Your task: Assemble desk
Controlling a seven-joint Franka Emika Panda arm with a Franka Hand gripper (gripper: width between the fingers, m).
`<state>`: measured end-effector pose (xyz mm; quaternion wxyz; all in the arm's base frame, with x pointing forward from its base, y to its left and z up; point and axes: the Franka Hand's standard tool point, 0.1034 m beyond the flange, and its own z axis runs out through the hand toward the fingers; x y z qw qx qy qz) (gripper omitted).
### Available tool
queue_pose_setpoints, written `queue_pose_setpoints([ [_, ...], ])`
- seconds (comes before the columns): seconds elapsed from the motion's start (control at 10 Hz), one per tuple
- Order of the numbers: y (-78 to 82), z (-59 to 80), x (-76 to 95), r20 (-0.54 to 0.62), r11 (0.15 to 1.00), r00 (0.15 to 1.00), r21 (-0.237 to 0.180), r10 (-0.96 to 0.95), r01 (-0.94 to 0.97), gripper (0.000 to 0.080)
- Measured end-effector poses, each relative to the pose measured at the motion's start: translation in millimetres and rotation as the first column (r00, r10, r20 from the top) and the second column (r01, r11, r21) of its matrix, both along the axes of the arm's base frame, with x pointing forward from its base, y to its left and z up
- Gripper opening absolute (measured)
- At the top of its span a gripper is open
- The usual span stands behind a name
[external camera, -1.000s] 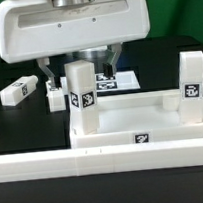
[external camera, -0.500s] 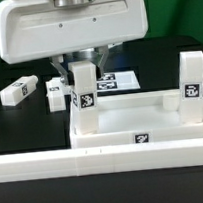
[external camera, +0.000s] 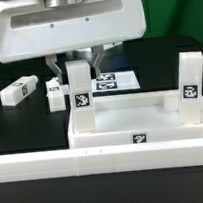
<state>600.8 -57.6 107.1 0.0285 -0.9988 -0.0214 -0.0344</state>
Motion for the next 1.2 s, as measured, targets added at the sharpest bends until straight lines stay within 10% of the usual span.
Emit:
queue_pose_setpoints([
  [0.5,-0.9,-1.3,1.9,-0.017,0.900,0.900,0.021,-0.435,0.435,0.0291],
  [1.2,0.3,-2.5,2.1,-0.069,0.543,0.545,0.041,-0.836,0.839,0.0291],
])
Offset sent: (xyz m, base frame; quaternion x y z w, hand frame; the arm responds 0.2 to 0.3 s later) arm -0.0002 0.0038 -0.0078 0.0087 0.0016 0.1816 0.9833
